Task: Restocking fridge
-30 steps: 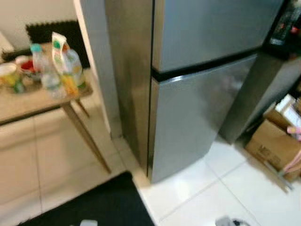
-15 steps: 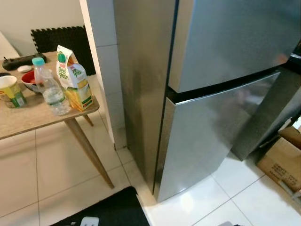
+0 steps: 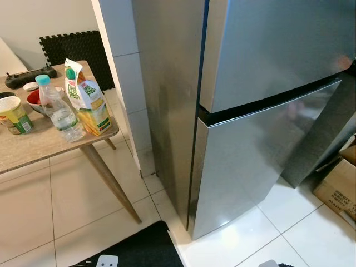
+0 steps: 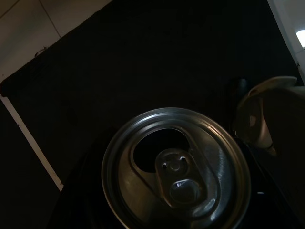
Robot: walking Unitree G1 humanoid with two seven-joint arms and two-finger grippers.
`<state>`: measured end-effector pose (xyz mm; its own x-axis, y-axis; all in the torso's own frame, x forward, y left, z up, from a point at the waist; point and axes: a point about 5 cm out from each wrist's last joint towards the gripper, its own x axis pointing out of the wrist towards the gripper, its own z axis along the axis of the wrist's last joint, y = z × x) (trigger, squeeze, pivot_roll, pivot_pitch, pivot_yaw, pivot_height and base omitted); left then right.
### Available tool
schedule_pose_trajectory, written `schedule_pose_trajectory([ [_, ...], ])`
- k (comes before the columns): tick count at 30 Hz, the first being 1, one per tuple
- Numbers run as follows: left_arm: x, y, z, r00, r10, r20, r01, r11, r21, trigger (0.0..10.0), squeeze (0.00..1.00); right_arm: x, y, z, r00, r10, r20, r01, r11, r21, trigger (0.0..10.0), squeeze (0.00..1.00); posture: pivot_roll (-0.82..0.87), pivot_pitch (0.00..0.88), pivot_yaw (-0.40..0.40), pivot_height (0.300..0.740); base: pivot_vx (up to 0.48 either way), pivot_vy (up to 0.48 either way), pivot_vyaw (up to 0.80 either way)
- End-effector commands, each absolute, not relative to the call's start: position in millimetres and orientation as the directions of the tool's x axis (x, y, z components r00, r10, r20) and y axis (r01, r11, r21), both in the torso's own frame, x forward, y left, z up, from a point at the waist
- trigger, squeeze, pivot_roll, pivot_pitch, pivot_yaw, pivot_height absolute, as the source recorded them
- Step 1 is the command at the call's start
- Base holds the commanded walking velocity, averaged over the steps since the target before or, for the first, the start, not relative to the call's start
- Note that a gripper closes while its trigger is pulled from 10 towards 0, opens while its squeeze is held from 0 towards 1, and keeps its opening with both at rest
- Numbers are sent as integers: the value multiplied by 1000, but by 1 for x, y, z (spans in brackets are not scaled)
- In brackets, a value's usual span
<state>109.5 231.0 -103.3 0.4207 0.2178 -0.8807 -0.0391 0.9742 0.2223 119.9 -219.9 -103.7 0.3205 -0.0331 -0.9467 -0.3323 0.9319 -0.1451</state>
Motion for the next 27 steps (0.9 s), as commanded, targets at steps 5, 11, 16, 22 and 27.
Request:
schedule_pose_trajectory([
  [5,106,230,-105,405,216,-889,-41,975,219,10000,0,123,-218,-103,333,-18,-943,-329,935,-134,10000,0,-72,15,-18,740,0,-448,0],
  [11,107,231,-104,411,229,-883,-45,972,231,10000,0,127,-217,-102,349,-6,-937,-339,931,-132,10000,0,-72,15,-18,740,0,0,0],
  [16,107,231,-104,410,230,-883,-45,972,232,10000,0,149,-208,-95,424,75,-903,-385,917,-105,10000,0,-74,18,-16,740,0,0,0],
  [22,106,233,-104,408,234,-882,-45,970,237,10000,0,205,-180,-63,540,411,-735,-542,837,69,10000,0,-75,23,-13,740,0,0,0],
  [27,106,234,-104,409,237,-881,-46,970,240,10000,0,237,-168,-30,533,654,-536,-657,719,225,10000,0,-75,24,-13,740,0,0,0],
])
